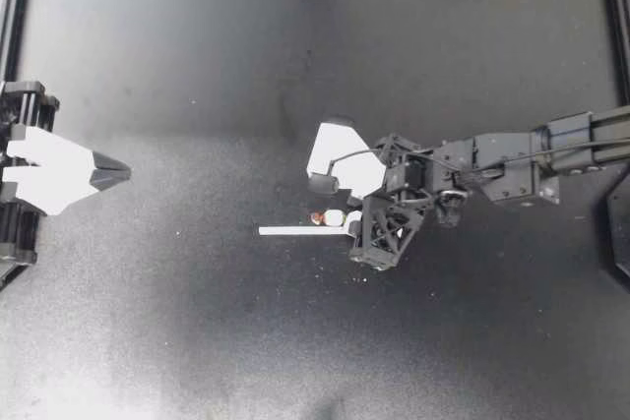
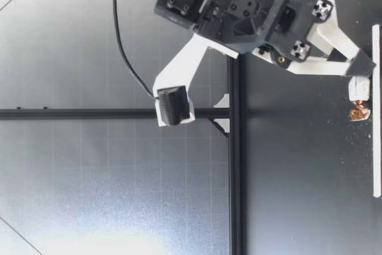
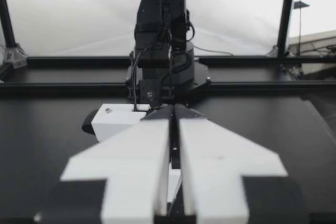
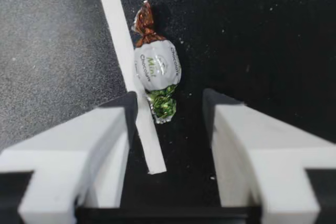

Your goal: Pick up the candy and unwrap it.

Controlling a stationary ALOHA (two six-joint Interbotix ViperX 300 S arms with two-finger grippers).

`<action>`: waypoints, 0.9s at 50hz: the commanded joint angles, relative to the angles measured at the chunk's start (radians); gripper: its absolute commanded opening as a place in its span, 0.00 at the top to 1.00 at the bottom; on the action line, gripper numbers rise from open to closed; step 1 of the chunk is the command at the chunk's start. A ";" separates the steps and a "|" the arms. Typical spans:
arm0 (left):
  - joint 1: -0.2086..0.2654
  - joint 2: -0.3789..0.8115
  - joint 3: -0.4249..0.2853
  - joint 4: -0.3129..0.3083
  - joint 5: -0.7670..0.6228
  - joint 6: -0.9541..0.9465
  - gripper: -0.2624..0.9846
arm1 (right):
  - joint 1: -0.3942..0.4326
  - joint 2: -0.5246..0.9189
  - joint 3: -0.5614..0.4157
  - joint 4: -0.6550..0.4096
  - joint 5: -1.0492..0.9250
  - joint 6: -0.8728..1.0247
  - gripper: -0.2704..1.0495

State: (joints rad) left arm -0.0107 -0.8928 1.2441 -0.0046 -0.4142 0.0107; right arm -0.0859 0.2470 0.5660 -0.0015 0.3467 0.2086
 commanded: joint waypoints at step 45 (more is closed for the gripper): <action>-0.003 0.146 -0.026 -0.002 -0.003 0.002 0.79 | 0.057 -0.236 -0.084 -0.003 0.152 -0.006 0.92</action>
State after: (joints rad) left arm -0.0123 -0.7854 1.2533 -0.0046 -0.4096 0.0153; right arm -0.0399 0.0905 0.5031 -0.0031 0.5001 0.2025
